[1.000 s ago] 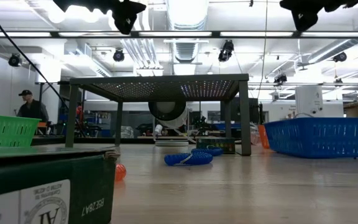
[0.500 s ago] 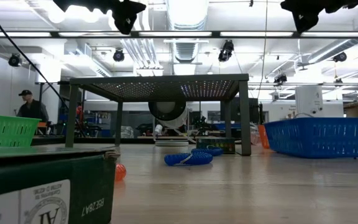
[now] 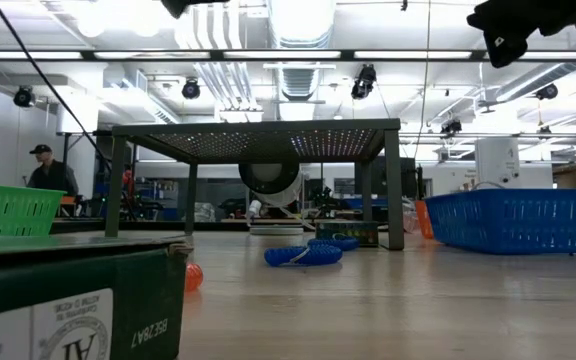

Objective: Pick & Place Office Desk Supplies
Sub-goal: Put the top blue spring keychain into the green bin

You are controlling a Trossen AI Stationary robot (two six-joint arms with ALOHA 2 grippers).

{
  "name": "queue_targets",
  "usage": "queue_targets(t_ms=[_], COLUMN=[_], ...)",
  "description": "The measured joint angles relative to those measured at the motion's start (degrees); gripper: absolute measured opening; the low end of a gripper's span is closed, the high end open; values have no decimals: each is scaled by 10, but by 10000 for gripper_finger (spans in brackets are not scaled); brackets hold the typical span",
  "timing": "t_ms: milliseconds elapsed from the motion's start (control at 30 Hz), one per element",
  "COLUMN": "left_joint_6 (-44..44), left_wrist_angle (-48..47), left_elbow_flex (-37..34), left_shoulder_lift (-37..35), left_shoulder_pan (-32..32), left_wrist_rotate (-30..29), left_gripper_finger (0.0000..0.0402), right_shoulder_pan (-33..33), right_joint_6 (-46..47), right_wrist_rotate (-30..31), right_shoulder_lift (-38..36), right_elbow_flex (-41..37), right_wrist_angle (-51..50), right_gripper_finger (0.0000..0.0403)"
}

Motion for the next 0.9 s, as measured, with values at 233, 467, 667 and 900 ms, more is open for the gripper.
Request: queue_targets(t_ms=[233,467,667,900], left_joint_6=[-62,-119,-133,-133], left_wrist_angle=[-10,-43,-37,-15], left_elbow_flex=[1,-5,-23,-24], left_shoulder_lift=[-2,1,7,38], left_shoulder_pan=[-136,-161,-161,-161], left_wrist_rotate=[-107,-107,-108,-109], left_gripper_finger=[165,165,165,165], right_shoulder_pan=[0,0,0,0], right_joint_6=[5,26,68,7], right_wrist_rotate=[0,0,0,2], right_shoulder_lift=[-20,-18,-16,-19], right_elbow_flex=[-7,-7,-7,-7], right_wrist_angle=[0,-3,-3,8], right_gripper_finger=[63,63,63,63])
